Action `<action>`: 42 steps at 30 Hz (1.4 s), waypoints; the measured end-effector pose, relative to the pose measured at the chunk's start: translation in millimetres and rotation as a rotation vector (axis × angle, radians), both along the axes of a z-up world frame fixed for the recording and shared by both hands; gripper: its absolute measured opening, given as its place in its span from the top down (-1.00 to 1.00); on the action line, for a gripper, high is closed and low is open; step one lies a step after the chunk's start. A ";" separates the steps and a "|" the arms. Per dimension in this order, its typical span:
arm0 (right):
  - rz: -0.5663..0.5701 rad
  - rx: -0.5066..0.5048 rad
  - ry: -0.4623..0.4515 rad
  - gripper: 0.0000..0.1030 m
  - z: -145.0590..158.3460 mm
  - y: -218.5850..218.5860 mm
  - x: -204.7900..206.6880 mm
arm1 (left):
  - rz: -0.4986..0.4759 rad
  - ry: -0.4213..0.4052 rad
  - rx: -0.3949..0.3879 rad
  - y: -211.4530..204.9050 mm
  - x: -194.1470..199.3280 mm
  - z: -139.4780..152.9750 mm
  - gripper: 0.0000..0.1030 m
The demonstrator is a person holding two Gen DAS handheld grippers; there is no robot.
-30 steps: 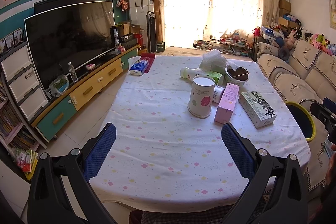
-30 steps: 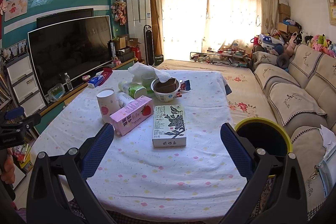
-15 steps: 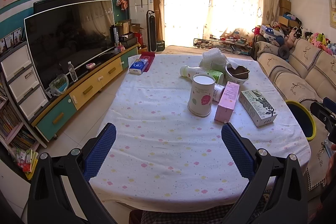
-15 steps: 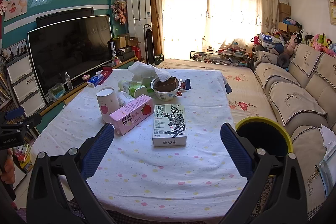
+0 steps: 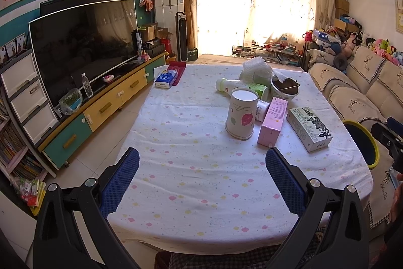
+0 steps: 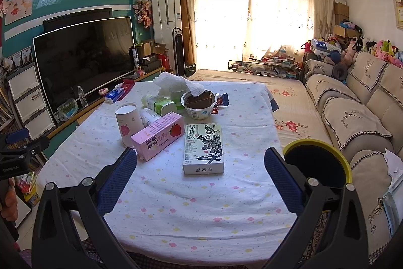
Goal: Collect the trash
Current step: 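Move the right gripper toward the white-and-green tea box, then grasp the white-and-green tea box with the right gripper and lift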
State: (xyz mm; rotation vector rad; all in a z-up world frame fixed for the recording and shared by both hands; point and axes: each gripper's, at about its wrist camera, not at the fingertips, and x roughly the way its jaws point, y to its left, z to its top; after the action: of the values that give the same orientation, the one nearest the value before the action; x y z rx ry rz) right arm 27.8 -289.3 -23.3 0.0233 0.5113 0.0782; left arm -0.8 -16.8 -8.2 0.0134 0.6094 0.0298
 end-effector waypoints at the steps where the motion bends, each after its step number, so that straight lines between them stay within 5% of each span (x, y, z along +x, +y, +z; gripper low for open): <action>1: 0.000 0.000 0.000 -0.87 0.2 -0.2 0.1 | 0.000 0.002 0.000 0.2 0.9 -0.2 -0.93; 29: -0.002 0.005 0.013 -0.88 -10.5 0.6 0.2 | 0.000 0.015 0.002 0.3 4.1 -3.9 -0.93; 42: -0.013 0.025 0.159 -0.88 -71.7 -8.2 59.8 | 0.008 0.065 -0.014 5.8 18.1 -20.5 -0.93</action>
State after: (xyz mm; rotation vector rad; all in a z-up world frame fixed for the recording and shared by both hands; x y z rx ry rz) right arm 87.6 -297.5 -95.0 0.0578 0.6694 0.0700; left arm 17.3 -11.0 -28.7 -0.0017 0.6746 0.0332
